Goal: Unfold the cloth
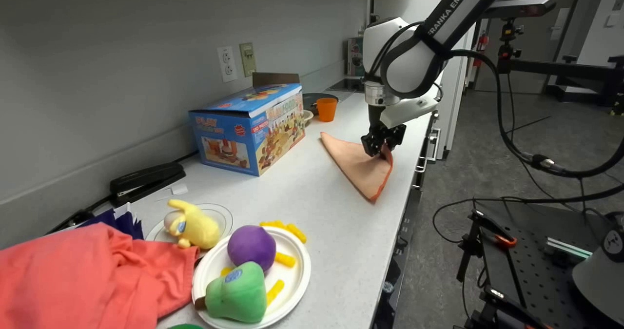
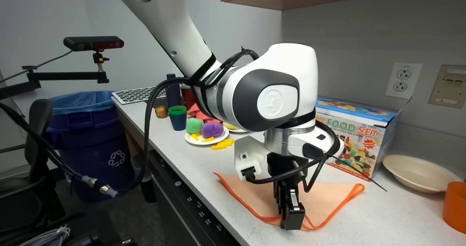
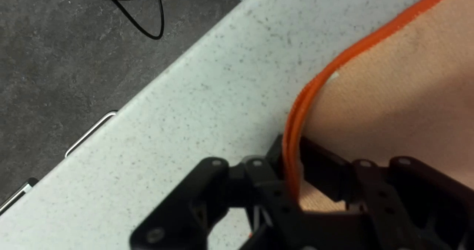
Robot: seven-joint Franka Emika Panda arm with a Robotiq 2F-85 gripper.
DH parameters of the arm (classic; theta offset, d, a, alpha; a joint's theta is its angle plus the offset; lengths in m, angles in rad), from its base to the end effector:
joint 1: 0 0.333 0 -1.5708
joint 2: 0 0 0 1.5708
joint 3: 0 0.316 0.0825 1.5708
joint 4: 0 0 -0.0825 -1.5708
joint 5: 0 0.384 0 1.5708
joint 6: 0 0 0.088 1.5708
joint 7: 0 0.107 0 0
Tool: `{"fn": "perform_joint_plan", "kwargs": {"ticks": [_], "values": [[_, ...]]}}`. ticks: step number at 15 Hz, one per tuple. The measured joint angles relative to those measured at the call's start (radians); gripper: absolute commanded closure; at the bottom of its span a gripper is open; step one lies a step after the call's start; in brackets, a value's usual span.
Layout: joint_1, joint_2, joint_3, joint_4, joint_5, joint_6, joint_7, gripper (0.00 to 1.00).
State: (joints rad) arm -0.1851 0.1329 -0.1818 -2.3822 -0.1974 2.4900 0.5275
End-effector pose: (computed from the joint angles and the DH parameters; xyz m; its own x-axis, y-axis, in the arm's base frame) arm 0.4677 -0.1796 0.2644 0.7434 -0.6677 0.0390 -0.6658 -0.7333 0.1379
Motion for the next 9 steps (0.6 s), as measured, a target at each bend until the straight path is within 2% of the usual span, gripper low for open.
{"fn": "perform_joint_plan", "kwargs": {"ticks": [7, 9], "values": [[0.022, -0.002, -0.001, 0.009, -0.124, -0.038, 0.000, 0.02], [0.022, -0.004, -0.002, 0.011, -0.148, -0.045, 0.000, 0.00]]}}
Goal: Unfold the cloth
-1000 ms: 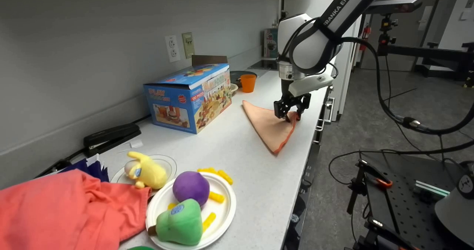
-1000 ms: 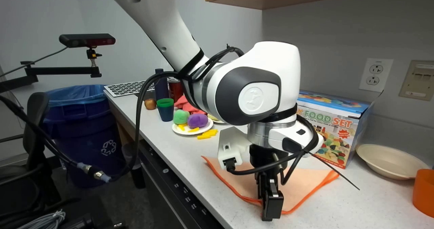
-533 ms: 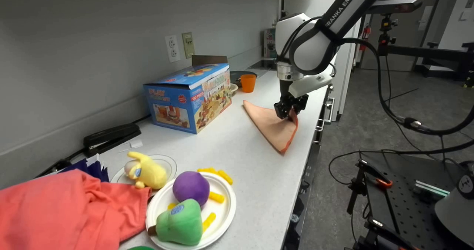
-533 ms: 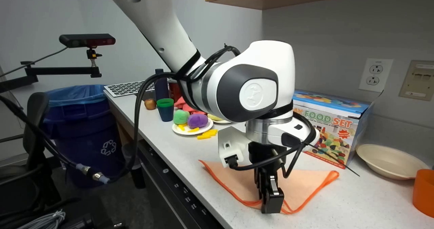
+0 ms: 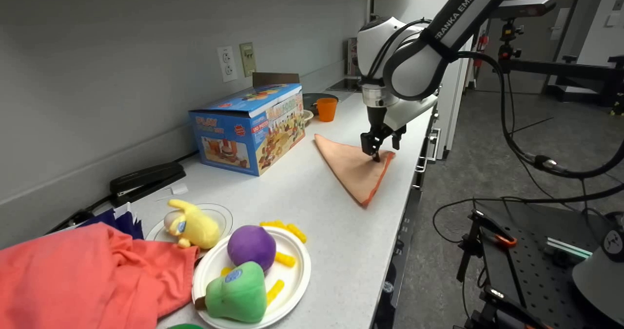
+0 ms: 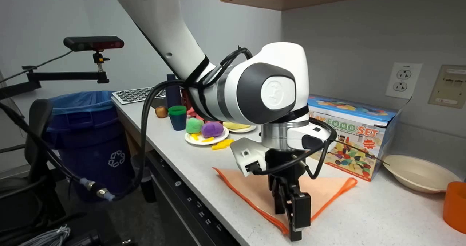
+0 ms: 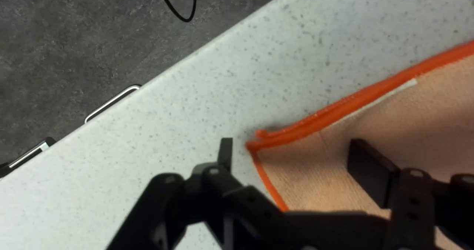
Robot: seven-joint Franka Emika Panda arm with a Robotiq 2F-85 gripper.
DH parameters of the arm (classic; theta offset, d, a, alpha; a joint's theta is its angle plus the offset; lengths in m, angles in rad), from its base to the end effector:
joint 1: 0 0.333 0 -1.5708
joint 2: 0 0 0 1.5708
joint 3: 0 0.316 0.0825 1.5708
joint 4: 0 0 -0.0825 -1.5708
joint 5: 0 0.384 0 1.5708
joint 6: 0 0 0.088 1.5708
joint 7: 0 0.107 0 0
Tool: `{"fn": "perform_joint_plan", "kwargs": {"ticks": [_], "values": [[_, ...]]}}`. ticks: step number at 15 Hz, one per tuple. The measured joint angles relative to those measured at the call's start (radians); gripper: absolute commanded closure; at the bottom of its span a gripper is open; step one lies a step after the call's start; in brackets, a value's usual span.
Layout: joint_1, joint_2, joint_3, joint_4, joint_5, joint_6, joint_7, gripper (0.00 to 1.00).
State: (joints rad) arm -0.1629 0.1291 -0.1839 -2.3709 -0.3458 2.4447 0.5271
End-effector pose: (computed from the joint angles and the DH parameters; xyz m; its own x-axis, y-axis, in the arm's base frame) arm 0.4703 -0.1713 0.2669 0.8270 -0.5608 0.0387 -0.5527 -0.7986 0.2384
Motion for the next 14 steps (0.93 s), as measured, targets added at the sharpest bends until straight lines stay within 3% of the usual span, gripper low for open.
{"fn": "perform_joint_plan", "kwargs": {"ticks": [14], "values": [[0.000, 0.008, -0.007, 0.005, 0.010, 0.008, 0.006, 0.00]]}}
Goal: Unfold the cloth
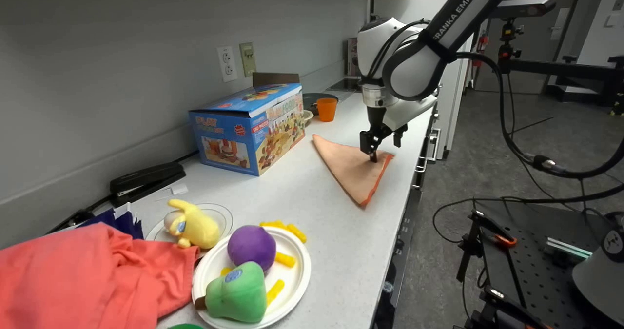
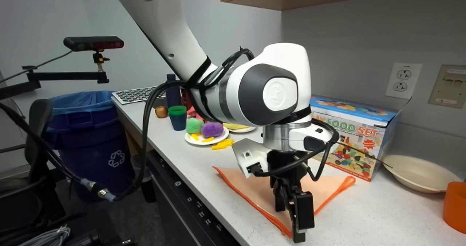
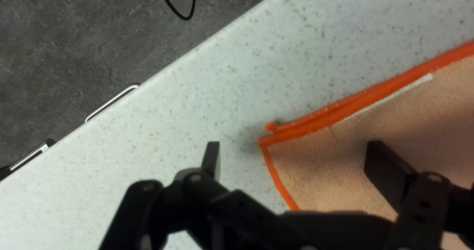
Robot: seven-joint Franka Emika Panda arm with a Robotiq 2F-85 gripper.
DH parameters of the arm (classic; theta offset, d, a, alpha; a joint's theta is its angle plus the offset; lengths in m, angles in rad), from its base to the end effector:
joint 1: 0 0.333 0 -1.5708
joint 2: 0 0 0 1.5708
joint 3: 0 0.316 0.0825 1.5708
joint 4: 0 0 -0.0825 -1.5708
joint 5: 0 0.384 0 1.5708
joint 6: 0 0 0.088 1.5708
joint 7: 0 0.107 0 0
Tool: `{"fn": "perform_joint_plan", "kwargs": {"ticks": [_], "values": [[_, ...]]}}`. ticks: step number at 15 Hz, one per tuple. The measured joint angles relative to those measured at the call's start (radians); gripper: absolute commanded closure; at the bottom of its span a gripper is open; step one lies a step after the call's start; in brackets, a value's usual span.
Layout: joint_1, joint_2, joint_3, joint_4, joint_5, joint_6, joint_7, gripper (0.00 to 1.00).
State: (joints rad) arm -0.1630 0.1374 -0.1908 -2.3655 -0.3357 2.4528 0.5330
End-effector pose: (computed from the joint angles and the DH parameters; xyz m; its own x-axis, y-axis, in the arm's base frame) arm 0.4714 -0.1751 0.2656 0.8160 -0.5764 0.0437 -0.5695 -0.7887 0.2314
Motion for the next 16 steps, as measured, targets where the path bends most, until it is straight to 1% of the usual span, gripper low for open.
{"fn": "perform_joint_plan", "kwargs": {"ticks": [2, 4, 6, 7, 8, 11, 13, 14, 16], "values": [[0.000, 0.002, -0.005, 0.000, 0.037, 0.004, 0.000, 0.00], [0.000, 0.003, -0.010, 0.000, 0.070, 0.005, 0.000, 0.26], [0.000, 0.003, -0.013, 0.000, 0.088, 0.012, 0.000, 0.42], [0.000, 0.003, -0.015, 0.000, 0.092, 0.018, 0.001, 0.51], [0.000, 0.003, -0.018, 0.000, 0.092, 0.023, 0.001, 0.58], [-0.001, 0.003, -0.037, -0.001, 0.092, 0.035, 0.001, 0.82], [-0.001, 0.002, -0.050, -0.002, 0.089, 0.041, 0.001, 0.95], [-0.001, 0.000, -0.057, -0.002, 0.086, 0.042, 0.001, 1.00], [-0.001, -0.003, -0.067, -0.003, 0.059, 0.042, 0.001, 1.00]]}}
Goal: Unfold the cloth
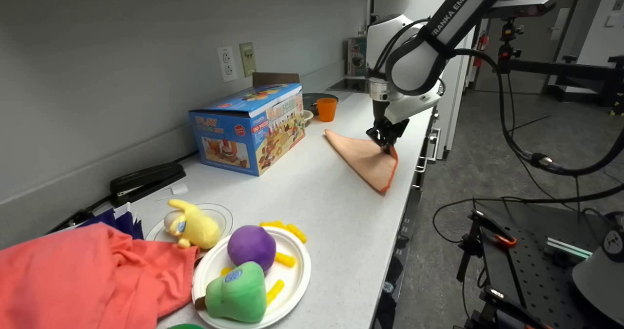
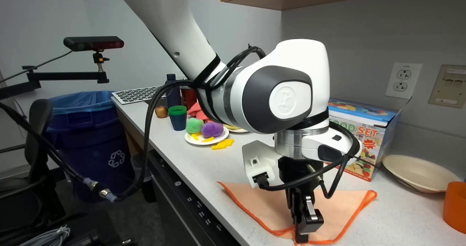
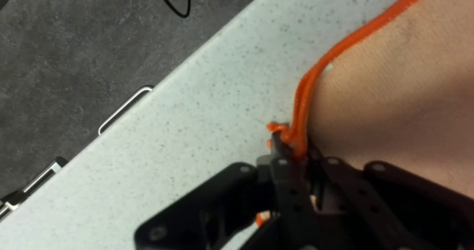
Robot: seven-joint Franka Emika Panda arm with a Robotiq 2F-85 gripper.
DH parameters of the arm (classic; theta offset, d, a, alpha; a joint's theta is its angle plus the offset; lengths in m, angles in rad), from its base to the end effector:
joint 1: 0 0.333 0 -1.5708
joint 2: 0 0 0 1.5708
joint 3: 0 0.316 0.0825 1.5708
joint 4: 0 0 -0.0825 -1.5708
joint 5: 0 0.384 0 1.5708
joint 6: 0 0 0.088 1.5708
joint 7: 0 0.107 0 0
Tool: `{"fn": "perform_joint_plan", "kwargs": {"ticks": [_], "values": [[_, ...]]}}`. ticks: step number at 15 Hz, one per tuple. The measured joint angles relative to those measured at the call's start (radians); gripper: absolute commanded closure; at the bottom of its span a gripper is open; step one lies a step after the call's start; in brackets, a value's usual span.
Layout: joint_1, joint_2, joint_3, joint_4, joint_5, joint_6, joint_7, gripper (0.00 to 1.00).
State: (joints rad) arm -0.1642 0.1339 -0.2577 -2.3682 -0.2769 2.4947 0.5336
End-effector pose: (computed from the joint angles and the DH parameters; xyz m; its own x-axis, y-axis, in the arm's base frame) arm 0.4624 -0.2069 0.2707 0.7468 -0.6607 0.0754 -0.6616 -0.7269 0.1840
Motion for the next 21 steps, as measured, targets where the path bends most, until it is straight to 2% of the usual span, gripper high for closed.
{"fn": "perform_joint_plan", "kwargs": {"ticks": [1, 2, 3, 4, 5, 6, 7, 8, 9, 10, 11, 12, 13, 14, 18, 19, 21], "values": [[0.000, -0.001, -0.002, -0.001, -0.025, -0.001, 0.000, 1.00], [0.000, -0.001, -0.001, -0.002, -0.051, -0.001, 0.000, 0.88], [0.002, -0.001, -0.001, -0.004, -0.075, -0.002, 0.000, 0.70], [0.003, -0.002, -0.001, -0.005, -0.096, -0.002, 0.000, 0.63], [0.004, -0.003, 0.000, -0.007, -0.118, -0.003, 0.000, 0.90], [0.005, -0.005, 0.000, -0.009, -0.139, -0.004, 0.000, 0.91], [0.005, -0.007, 0.000, -0.010, -0.161, -0.005, -0.001, 0.53], [0.006, -0.010, 0.000, -0.012, -0.179, -0.005, -0.001, 0.56], [0.006, -0.012, 0.001, -0.014, -0.192, -0.005, 0.000, 0.55], [0.007, -0.015, 0.002, -0.017, -0.203, -0.005, -0.001, 0.89], [0.008, -0.018, 0.003, -0.020, -0.211, -0.005, -0.001, 0.91], [0.009, -0.020, 0.004, -0.021, -0.219, -0.005, -0.001, 0.47], [0.009, -0.022, 0.005, -0.021, -0.228, -0.005, -0.001, 0.50], [0.009, -0.024, 0.006, -0.022, -0.232, -0.005, -0.001, 0.49], [0.010, -0.033, 0.010, -0.025, -0.243, -0.005, -0.001, 0.20], [0.010, -0.035, 0.010, -0.026, -0.245, -0.005, -0.001, 0.58], [0.010, -0.043, 0.010, -0.032, -0.246, -0.005, -0.001, 0.57]]}}
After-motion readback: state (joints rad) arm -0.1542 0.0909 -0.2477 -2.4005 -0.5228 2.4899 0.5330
